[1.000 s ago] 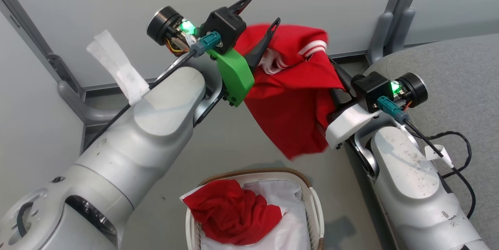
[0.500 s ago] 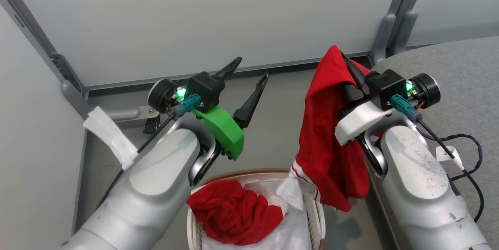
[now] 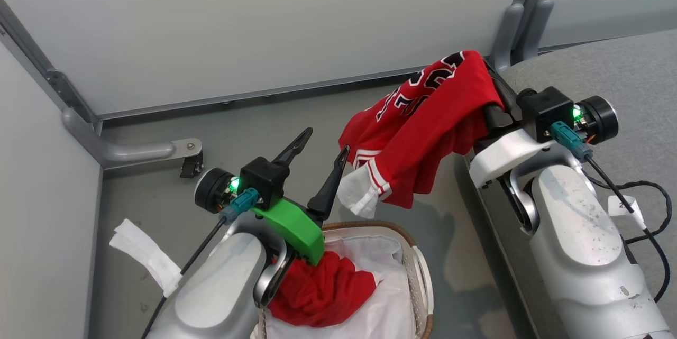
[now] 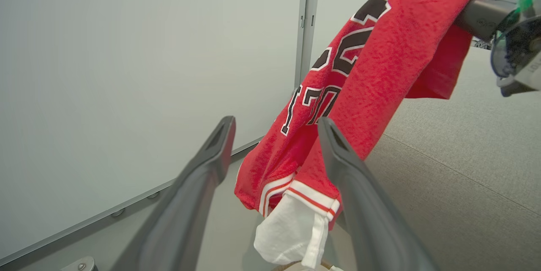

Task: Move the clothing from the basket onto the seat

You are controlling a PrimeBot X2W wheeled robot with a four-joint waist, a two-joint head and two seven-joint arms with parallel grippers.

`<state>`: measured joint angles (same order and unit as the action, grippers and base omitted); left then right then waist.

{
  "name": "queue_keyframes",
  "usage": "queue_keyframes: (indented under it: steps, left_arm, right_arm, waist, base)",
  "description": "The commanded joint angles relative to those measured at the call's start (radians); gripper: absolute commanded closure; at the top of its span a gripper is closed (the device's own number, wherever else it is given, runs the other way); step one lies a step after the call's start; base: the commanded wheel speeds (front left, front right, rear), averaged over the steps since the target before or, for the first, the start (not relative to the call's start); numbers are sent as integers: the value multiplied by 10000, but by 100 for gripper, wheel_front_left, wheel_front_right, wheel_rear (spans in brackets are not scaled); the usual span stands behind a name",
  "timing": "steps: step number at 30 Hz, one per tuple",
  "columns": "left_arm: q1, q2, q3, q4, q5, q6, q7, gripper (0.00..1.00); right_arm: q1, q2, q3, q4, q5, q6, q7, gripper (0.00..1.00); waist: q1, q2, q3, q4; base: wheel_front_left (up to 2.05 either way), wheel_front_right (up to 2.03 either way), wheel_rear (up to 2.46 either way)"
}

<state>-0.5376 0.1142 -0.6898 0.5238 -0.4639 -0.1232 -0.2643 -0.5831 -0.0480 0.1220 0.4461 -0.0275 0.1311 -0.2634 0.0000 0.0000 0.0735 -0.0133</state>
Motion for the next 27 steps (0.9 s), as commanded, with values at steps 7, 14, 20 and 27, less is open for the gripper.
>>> queue_keyframes:
  steps: [7,14,20,27]
  left_arm:
    - [532,-183,562,-312,800,-66,0,0]
    - [640,-263,637,-608,1409,-78,2,0]
    - [370,-171,434,-784,1682,-76,2,0]
    - [80,-21,44,-825,1594,-77,1,0]
  right_arm:
    - [-86,-41,-409,-200,-214,-7,-21,100]
    - [-306,-35,-887,-495,-455,-8,-19,100]
    - [-483,-31,-1170,-663,-292,-10,-21,100]
    - [-417,-24,-1327,-762,-58,-10,-21,100]
  waist:
    - [0,0,400,-724]
    - [0,0,1018,-2104]
    - [0,0,1641,-3598]
    - [0,0,2050,-4625]
  base:
    - [0,0,0]
    - [0,0,0]
    - [0,0,0]
    - [0,0,0]
